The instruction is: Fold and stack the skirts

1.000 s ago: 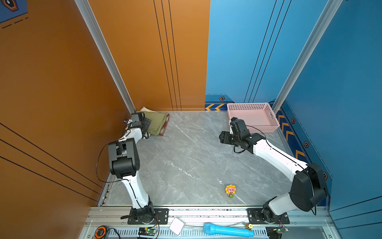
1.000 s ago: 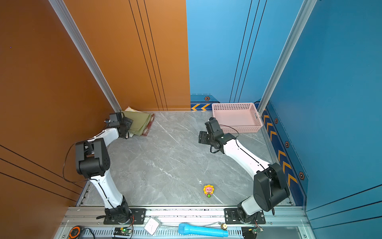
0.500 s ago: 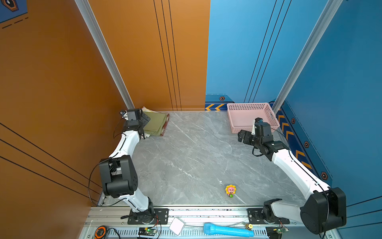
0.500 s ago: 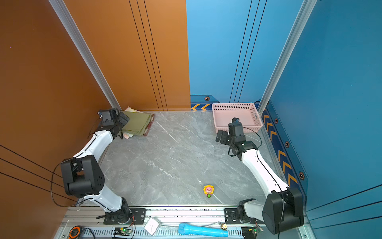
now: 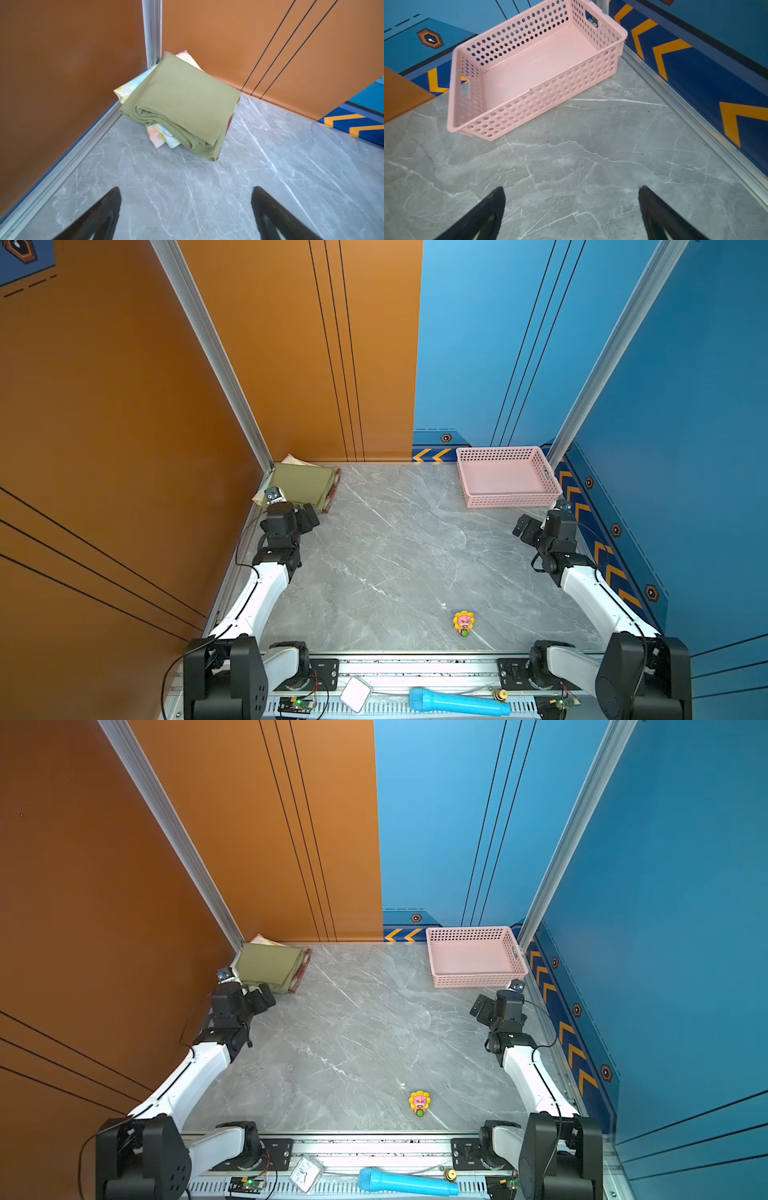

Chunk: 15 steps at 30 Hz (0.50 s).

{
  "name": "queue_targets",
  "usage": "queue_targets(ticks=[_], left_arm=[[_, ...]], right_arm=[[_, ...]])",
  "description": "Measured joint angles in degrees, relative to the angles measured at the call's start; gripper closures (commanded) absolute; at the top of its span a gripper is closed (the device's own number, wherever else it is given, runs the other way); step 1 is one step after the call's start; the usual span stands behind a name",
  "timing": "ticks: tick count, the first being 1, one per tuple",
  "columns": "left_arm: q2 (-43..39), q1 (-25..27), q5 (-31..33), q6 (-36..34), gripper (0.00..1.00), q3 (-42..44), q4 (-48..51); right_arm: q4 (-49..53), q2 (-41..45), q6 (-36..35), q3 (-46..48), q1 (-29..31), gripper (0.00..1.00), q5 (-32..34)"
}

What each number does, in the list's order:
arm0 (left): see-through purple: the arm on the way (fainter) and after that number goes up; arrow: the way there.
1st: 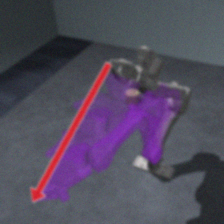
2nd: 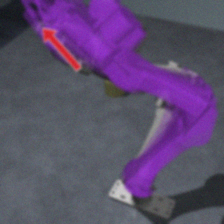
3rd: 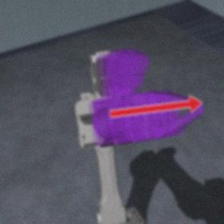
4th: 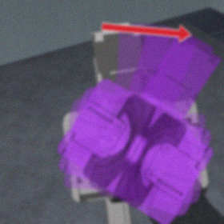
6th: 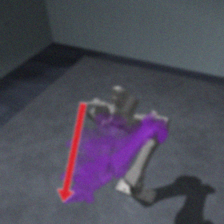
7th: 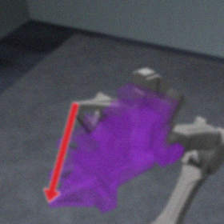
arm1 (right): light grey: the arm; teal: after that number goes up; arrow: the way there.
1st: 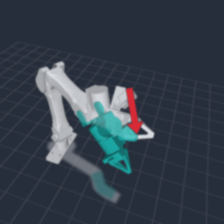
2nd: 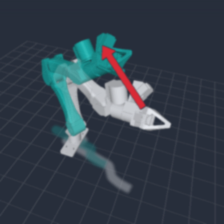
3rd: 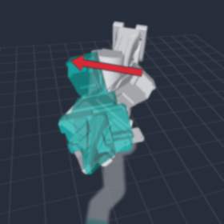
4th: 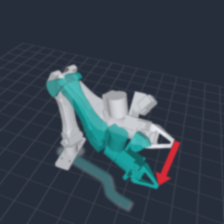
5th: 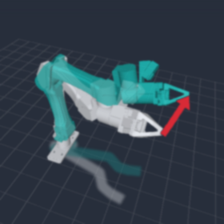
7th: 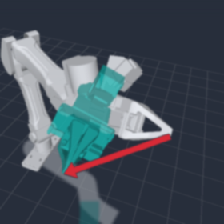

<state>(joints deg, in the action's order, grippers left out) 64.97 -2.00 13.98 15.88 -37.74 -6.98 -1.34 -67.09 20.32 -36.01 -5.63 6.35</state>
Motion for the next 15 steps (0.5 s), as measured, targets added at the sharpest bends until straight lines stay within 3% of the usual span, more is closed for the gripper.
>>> queue_targets(ticks=[5,10,15], left_arm=[[0.8,2.0,4.4,-3.6,0.02,5.7,-4.8],[7.5,4.3,5.8,-7.2,0.02,12.4,-17.5],[14.8,4.6,5.4,-9.9,0.02,14.1,-24.0]], right_arm=[[-9.0,-2.9,-1.6,5.2,-1.0,0.0,3.0],[-18.6,-7.7,-4.0,10.6,1.1,0.0,6.0],[-25.1,-10.1,-6.5,11.5,2.7,0.0,6.6]])
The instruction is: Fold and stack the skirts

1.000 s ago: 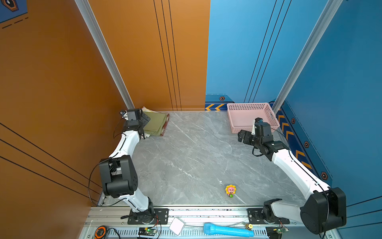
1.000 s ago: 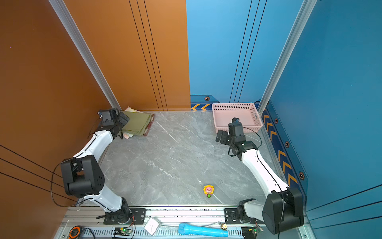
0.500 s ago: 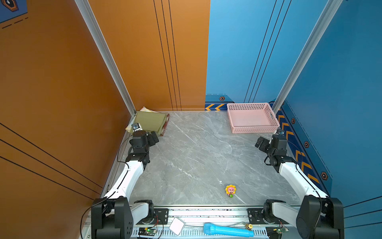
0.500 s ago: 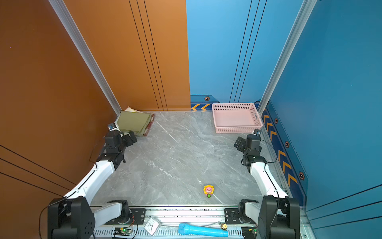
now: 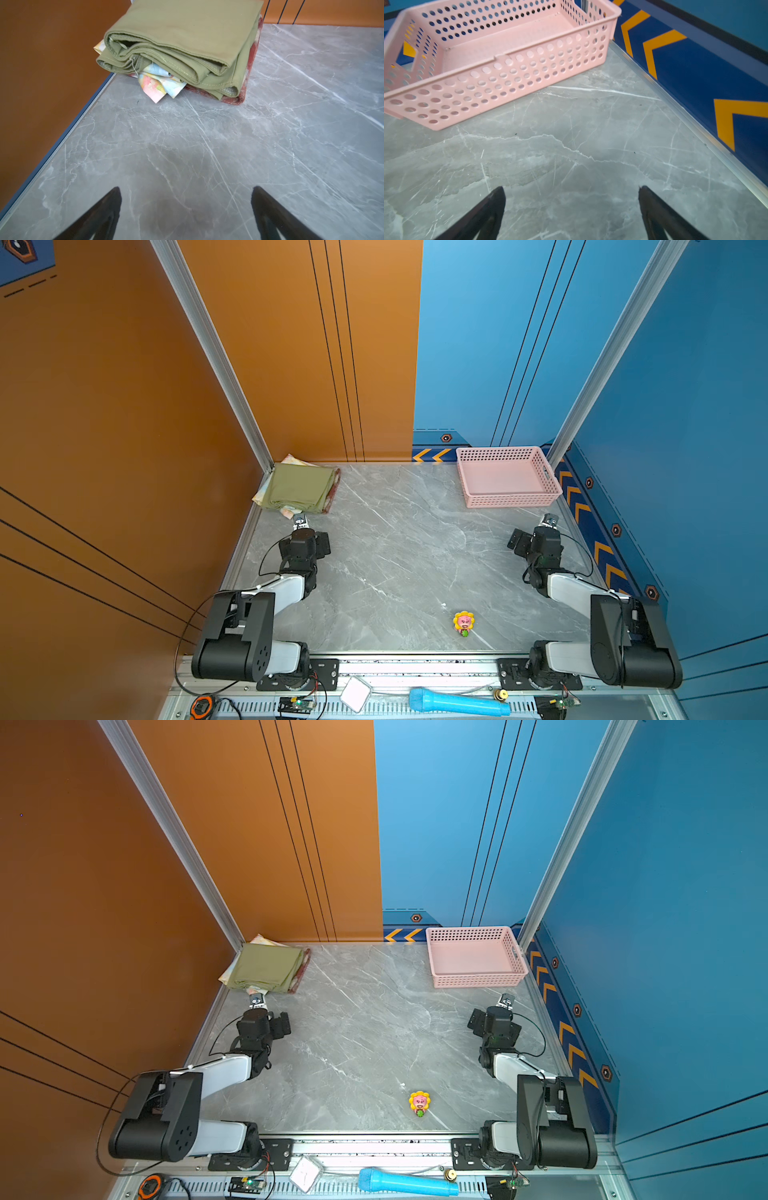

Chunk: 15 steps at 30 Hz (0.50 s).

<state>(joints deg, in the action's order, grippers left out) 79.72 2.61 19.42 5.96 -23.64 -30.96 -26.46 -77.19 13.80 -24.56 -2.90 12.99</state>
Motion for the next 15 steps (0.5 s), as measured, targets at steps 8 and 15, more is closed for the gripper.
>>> queue_targets(ticks=[8,15], left_arm=[[6.8,-1.1,-2.6,-2.2,0.02,3.7,-18.4],[9.8,0.1,-2.7,-3.7,0.02,3.6,-22.0]], right_arm=[[-10.2,-0.4,-2.4,2.1,1.1,0.0,0.4],[-19.4,-4.7,-4.7,4.9,3.4,0.0,1.3]])
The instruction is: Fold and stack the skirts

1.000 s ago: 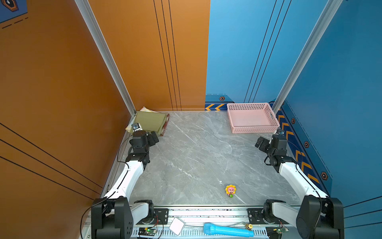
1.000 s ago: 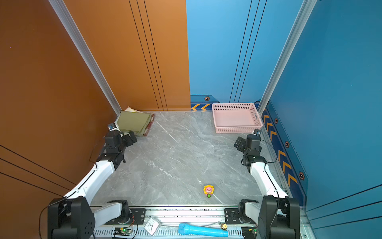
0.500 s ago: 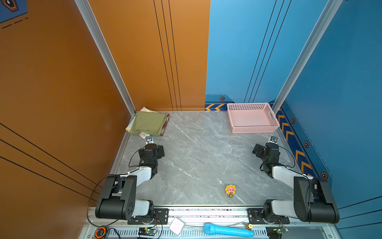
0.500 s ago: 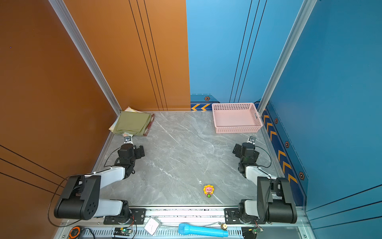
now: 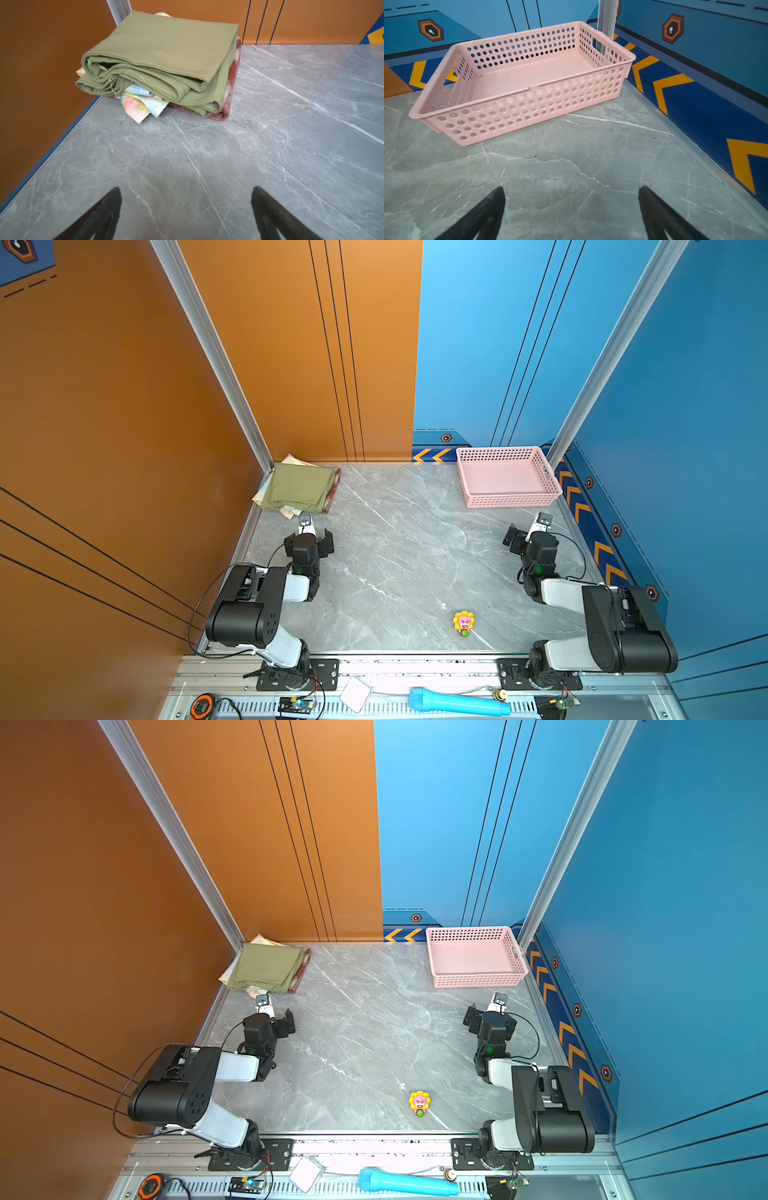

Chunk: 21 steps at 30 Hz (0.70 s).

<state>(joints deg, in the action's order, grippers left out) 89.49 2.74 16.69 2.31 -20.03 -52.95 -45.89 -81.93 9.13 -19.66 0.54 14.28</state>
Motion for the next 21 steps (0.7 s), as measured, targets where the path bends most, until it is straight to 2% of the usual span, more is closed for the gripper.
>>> queue_targets(ticks=[4,7,12,21], left_arm=[[0.0,0.0,0.0,0.0,0.02,0.0,-0.6],[0.0,0.2,0.0,-0.2,0.02,0.0,-0.7],[0.0,0.3,0.1,-0.9,0.02,0.0,-0.7],[0.0,0.3,0.2,-1.0,0.02,0.0,-0.7]], right_arm=[[-6.0,-5.6,-2.6,0.0,3.3,0.0,2.0],[-6.7,-6.8,-4.0,0.0,4.9,0.0,2.4],[-6.8,-6.7,-4.2,-0.5,2.1,0.0,0.7],[-6.7,-6.7,-4.4,-0.5,2.1,0.0,0.0]])
